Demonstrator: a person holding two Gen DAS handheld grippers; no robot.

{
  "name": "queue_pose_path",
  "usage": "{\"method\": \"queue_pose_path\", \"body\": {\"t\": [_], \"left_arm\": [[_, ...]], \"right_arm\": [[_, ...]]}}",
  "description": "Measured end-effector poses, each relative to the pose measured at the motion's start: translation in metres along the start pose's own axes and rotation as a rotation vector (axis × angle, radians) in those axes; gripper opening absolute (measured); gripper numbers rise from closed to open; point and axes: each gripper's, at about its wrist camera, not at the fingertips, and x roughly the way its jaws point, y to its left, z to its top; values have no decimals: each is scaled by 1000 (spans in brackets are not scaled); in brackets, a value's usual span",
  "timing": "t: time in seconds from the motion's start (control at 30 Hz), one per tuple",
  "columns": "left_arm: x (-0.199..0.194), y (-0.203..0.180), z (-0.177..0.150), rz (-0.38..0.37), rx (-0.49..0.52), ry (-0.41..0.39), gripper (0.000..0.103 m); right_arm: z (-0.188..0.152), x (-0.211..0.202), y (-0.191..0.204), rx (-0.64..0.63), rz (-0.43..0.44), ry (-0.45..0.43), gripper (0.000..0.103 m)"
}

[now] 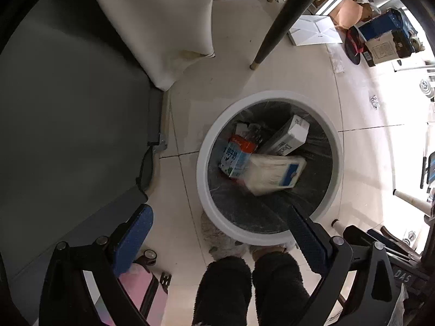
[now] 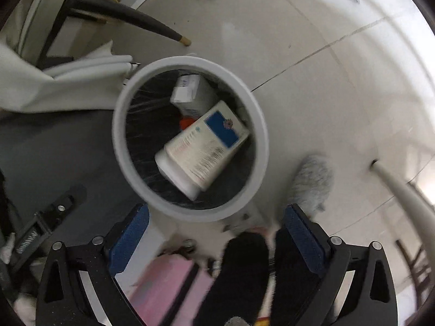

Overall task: Collect trash
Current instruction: 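Open both tools over the white bin to drop the carton and cream box, then raise both tools from the bin back toward the table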

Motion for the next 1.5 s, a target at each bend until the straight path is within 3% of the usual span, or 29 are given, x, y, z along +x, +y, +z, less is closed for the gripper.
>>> {"method": "queue_pose_path", "body": {"t": [0.07, 0.2, 0.5, 0.67, 1.2, 1.37, 1.5], "left_arm": [[-4, 0, -3, 16, 10, 6, 100], [-24, -3, -12, 45, 35, -4, 100], [-92, -10, -33, 42, 48, -45, 100], [-138, -11, -47, 41, 51, -75, 100], [-334, -16, -134, 18, 100, -201, 100], [-386, -23, -148, 55, 131, -256, 100], [-432, -44, -142, 61, 160, -363, 100]], "right_arm": [[1, -3, 9, -34, -93, -12, 101], [-5, -19, 19, -74, -188, -47, 101], [-17, -86, 36, -126, -221, -104, 101], [-33, -142, 47, -154, -222, -139, 101], [-128, -351, 87, -251, -169, -231, 101], [-155, -405, 93, -251, -85, -267, 101], [-158, -452, 80, -168, 36, -320, 101]]}}
